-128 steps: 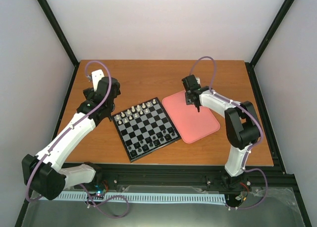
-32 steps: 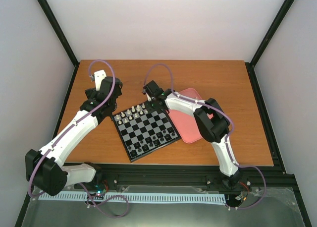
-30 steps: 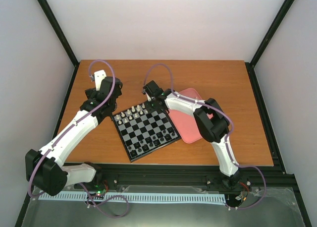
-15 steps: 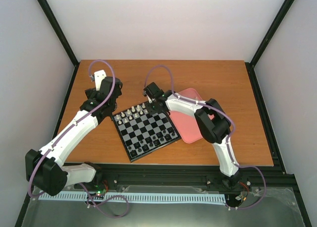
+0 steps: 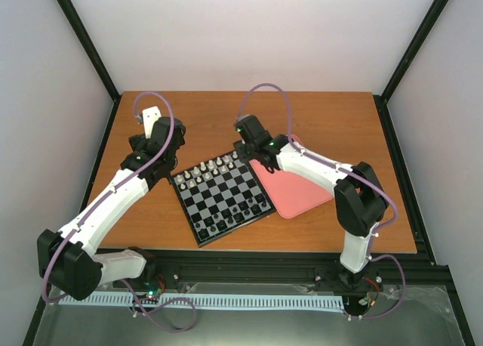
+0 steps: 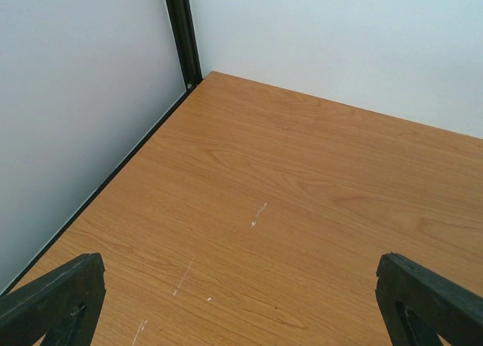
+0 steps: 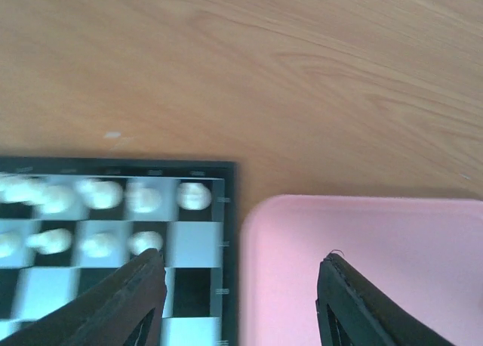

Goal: Set up the chess pieces on the board
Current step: Pick up the chess piece from the storage box.

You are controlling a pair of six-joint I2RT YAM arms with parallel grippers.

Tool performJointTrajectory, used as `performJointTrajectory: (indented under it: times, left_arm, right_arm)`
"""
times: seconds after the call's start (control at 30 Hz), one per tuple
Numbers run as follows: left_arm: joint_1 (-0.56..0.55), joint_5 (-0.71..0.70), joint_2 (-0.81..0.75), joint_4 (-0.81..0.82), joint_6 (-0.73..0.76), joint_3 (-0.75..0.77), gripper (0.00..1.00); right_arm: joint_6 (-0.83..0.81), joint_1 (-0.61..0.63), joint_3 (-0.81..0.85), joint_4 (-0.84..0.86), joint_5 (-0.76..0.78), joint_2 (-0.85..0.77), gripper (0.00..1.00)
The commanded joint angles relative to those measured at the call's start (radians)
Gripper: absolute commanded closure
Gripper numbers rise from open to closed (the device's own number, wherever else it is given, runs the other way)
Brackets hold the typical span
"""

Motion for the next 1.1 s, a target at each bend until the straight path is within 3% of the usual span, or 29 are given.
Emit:
performJointTrajectory:
  times: [0.0,0.4,0.93,1.07]
  left_arm:
    - [0.006,-0.004,-0.025,-0.004,-0.018,0.027,0.00]
    - [0.006,-0.009,-0.001,-0.003,-0.016,0.035,0.00]
    - [0.006,-0.017,0.025,-0.002,-0.013,0.041,0.00]
    - [0.006,-0.019,0.028,-0.002,-0.014,0.041,0.00]
  right_arm:
    - [0.054,-0.122,-0.051,-0.016,0.158,0.029,0.46]
    - [0.079,-0.325,-0.045,-0.020,0.195,0.178,0.53]
    - [0.079,-0.381,-0.025,-0.001,0.210,0.239,0.58]
    - [0.078,-0.389,-0.011,-0.001,0.195,0.260,0.67]
